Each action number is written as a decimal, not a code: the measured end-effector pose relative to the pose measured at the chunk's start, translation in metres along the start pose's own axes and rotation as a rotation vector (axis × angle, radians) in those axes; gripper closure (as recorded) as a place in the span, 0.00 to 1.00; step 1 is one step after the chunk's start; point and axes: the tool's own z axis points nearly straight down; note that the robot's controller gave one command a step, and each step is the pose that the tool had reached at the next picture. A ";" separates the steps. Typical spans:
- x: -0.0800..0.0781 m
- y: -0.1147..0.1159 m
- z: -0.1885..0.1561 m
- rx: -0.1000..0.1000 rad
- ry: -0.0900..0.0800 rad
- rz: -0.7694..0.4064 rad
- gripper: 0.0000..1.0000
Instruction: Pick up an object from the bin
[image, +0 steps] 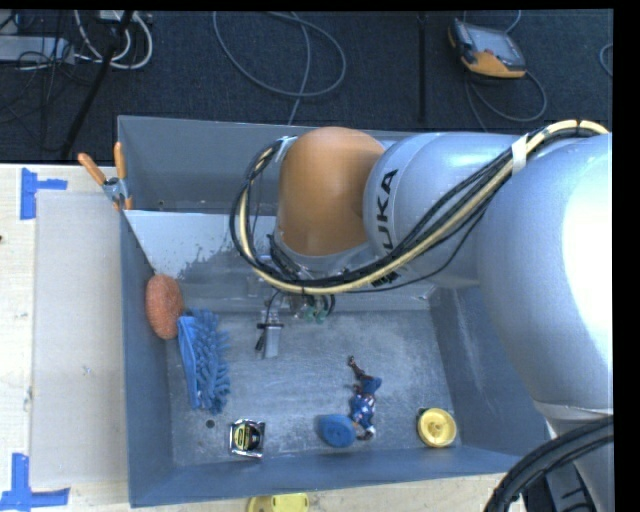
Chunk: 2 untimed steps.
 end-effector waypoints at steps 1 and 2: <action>0.001 0.000 -0.001 0.000 0.001 0.001 0.00; 0.009 0.006 -0.038 0.001 -0.003 -0.067 0.00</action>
Offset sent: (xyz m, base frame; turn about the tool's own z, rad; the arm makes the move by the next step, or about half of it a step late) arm -0.0174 0.0148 0.0735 -0.1375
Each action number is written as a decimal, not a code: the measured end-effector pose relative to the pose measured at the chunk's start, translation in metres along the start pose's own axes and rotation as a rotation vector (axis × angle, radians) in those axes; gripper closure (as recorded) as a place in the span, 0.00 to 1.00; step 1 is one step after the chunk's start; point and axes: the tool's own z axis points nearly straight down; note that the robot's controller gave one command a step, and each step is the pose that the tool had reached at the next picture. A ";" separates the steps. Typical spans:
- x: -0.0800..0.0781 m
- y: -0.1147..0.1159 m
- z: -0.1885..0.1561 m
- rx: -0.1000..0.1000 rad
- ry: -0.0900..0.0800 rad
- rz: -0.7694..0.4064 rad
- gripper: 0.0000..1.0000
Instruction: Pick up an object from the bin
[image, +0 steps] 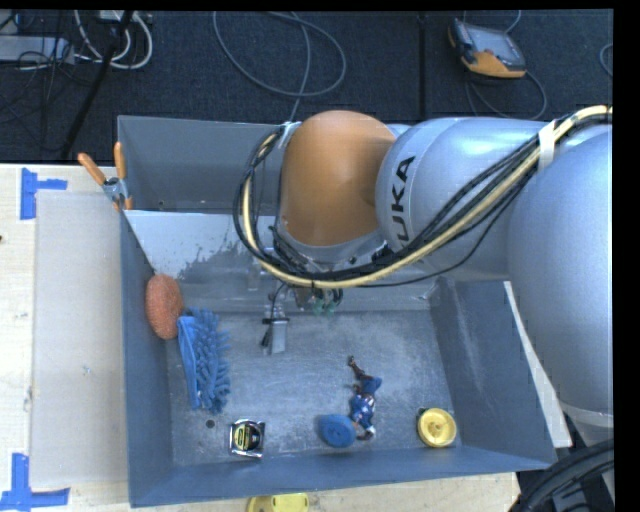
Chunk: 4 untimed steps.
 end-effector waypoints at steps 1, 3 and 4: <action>0.023 0.058 0.013 -0.002 -0.005 -0.001 0.00; 0.049 0.071 0.056 -0.001 -0.003 -0.204 1.00; 0.049 0.071 0.056 -0.001 -0.003 -0.203 1.00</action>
Offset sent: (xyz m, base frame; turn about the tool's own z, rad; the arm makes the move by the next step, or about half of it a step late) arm -0.0369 0.0533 -0.0508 0.0683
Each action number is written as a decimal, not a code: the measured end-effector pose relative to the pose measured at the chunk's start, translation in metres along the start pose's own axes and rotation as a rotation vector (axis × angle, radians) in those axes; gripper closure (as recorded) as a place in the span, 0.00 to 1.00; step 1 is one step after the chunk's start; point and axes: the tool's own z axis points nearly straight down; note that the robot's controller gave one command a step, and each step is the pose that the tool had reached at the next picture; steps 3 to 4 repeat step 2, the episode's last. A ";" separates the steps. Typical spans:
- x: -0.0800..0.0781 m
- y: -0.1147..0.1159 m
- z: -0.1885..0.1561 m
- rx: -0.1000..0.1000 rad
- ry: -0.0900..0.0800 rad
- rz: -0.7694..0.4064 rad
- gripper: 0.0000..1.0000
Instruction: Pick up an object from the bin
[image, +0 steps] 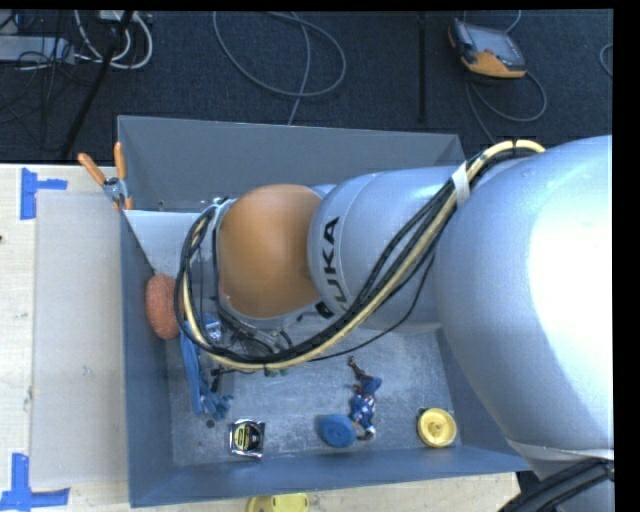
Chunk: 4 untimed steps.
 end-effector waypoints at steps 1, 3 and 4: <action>0.007 -0.010 -0.046 0.000 0.007 0.005 1.00; 0.008 -0.005 -0.108 0.001 0.002 0.007 1.00; 0.008 -0.005 -0.108 0.001 0.002 0.007 1.00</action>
Offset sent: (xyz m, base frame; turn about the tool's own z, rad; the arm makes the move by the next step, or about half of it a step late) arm -0.0099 0.0002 0.1459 0.0080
